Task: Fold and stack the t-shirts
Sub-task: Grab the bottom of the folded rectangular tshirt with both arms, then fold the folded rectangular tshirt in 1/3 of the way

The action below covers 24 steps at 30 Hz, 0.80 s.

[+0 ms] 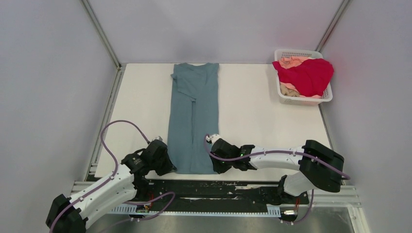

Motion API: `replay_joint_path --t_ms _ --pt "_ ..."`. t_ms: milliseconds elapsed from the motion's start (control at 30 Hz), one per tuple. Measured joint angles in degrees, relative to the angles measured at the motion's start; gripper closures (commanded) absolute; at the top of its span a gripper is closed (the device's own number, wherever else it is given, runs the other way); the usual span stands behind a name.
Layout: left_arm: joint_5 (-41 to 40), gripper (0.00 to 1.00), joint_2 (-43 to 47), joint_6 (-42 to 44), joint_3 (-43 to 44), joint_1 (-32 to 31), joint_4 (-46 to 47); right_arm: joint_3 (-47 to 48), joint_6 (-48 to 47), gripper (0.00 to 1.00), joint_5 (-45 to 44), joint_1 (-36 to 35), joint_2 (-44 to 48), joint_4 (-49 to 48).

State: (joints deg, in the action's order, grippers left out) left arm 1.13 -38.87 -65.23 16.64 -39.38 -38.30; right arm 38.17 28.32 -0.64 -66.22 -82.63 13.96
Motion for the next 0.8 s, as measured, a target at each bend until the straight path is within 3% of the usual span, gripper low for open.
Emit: replay_joint_path --t_ms 100,367,800 --pt "0.22 1.00 -0.22 0.96 0.00 -0.02 1.20 0.33 0.83 0.96 -0.98 -0.04 -0.39 0.09" --pt "-3.32 1.00 -5.29 7.80 6.86 1.33 8.37 6.73 0.72 0.95 -5.42 3.65 -1.25 4.11" --pt "-0.44 1.00 -33.81 19.69 27.76 21.09 26.10 30.60 -6.62 0.95 -10.01 18.64 -15.47 2.95"
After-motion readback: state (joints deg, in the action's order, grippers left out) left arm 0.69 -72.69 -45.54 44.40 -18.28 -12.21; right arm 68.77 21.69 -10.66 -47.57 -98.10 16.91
